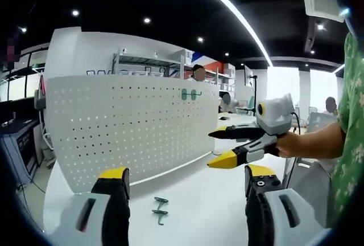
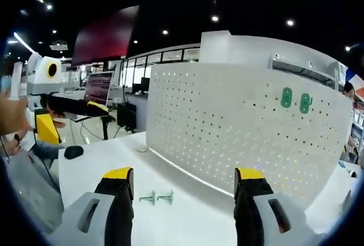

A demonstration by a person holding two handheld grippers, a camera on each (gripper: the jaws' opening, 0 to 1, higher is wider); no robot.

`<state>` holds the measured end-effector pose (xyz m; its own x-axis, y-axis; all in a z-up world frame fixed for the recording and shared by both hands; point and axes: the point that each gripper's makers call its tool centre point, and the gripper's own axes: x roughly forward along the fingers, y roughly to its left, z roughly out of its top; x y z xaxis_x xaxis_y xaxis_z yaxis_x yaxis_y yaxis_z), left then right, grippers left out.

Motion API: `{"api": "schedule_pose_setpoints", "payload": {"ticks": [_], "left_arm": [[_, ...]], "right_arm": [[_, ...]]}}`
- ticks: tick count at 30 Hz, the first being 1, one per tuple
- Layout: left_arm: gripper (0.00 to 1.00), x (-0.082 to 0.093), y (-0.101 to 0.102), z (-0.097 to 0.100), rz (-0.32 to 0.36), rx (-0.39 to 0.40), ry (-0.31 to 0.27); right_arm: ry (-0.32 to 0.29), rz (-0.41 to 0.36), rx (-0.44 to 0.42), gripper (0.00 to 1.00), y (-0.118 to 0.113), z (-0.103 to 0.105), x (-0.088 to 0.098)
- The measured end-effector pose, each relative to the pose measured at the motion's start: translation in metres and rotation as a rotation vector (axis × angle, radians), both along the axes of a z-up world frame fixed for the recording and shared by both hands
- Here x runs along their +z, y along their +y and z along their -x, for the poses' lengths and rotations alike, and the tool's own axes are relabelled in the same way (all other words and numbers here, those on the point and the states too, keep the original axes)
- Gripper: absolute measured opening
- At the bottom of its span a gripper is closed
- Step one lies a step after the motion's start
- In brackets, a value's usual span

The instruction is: Insert the hook assembly into the mounting plate slot until the hook locks in place.

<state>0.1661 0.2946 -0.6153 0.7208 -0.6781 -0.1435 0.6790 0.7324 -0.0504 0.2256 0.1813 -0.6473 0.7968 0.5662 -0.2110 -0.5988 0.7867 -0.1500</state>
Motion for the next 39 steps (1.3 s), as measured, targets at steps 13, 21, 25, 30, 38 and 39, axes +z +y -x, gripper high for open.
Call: {"api": "schedule_pose_setpoints", "payload": {"ticks": [13, 21, 25, 30, 38, 39], "left_arm": [[0.84, 0.001, -0.001, -0.004, -0.002, -0.008, 0.002], [0.84, 0.002, -0.001, -0.006, 0.003, -0.008, 0.002], [0.84, 0.003, -0.002, -0.006, 0.001, -0.008, 0.003], [0.83, 0.002, -0.001, -0.006, 0.001, -0.007, 0.005], [0.83, 0.0, 0.0, -0.007, 0.003, 0.0, 0.012], [0.83, 0.0, 0.0, -0.008, 0.002, 0.001, 0.013]], "right_arm": [[0.044, 0.076, 0.037, 0.62, 0.018, -0.02, -0.035], [0.09, 0.125, 0.058, 0.53, 0.028, -0.035, -0.064], [0.102, 0.153, 0.07, 0.48, 0.034, -0.04, -0.077], [0.141, 0.172, 0.083, 0.44, 0.04, -0.047, -0.096], [0.182, 0.211, 0.101, 0.37, 0.047, -0.053, -0.121], [0.188, 0.217, 0.099, 0.36, 0.047, -0.054, -0.125]]}}
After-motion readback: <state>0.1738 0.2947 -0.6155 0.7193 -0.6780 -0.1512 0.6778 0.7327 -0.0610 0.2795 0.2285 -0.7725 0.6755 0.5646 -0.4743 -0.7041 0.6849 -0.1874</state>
